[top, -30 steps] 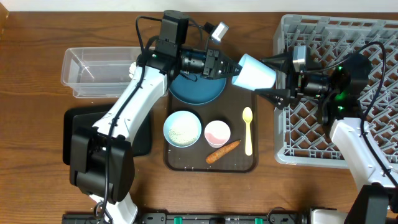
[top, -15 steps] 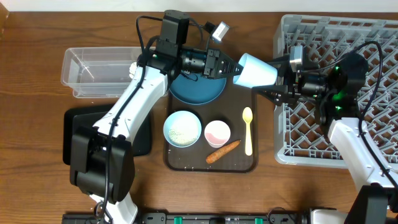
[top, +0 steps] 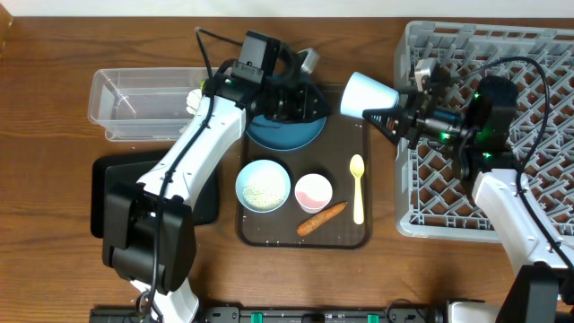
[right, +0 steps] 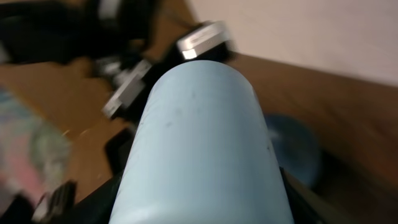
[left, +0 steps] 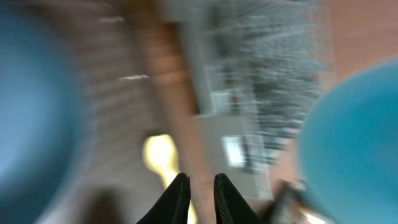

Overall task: Sort waste into correct bins and load items into the dishwasher rack
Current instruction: 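Grasp the light-blue cup with the right gripper, release left gripper, then carry the light-blue cup with the right gripper into the dish rack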

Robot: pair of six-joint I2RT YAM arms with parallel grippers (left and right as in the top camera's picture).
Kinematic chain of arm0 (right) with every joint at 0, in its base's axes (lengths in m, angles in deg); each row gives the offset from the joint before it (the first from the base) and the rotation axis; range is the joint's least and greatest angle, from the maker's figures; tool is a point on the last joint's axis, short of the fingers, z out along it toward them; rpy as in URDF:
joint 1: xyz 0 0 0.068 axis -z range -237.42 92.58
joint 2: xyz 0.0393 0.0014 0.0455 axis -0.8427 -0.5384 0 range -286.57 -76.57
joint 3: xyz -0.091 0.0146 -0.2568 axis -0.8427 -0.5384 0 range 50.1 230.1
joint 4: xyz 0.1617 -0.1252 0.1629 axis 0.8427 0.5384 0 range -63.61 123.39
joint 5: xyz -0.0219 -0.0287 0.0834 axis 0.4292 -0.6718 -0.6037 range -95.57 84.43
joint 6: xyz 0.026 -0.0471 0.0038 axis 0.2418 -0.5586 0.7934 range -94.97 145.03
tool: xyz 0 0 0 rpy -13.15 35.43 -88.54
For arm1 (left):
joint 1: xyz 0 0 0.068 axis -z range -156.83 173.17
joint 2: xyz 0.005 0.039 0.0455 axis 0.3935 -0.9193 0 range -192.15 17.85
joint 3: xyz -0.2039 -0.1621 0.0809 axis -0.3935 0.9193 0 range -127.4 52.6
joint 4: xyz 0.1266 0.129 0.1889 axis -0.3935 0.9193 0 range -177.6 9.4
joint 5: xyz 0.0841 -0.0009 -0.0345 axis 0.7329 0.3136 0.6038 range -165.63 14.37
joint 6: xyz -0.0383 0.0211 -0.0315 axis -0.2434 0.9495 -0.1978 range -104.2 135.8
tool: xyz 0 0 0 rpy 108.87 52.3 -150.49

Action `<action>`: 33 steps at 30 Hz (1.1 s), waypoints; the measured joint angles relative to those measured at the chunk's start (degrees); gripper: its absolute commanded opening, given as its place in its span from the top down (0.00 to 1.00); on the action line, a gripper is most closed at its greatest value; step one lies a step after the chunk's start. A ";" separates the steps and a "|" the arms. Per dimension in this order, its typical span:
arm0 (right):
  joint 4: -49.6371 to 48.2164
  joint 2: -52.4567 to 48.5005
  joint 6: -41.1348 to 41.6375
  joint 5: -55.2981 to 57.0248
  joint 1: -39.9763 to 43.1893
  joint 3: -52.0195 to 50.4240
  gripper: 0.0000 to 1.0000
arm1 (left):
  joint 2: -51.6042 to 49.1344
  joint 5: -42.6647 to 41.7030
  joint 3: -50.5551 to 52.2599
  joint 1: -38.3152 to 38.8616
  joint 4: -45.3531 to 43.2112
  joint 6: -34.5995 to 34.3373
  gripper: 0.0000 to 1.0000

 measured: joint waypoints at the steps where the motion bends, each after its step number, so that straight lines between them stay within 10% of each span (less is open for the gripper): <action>1: 1.79 0.00 0.00 2.84 0.02 0.00 0.68 | 0.02 3.34 -0.02 -0.20 1.29 0.81 0.83; 6: 5.53 0.11 0.04 14.99 0.02 0.00 0.98 | 0.81 17.70 0.00 -2.03 7.19 3.72 0.83; 21: 51.95 12.74 -3.63 52.06 6.99 17.05 0.99 | 9.49 32.35 0.00 -8.07 13.90 5.09 0.83; 33: 63.73 9.40 -4.35 63.10 28.04 25.79 0.99 | 9.49 32.83 0.00 -8.09 13.94 5.09 0.83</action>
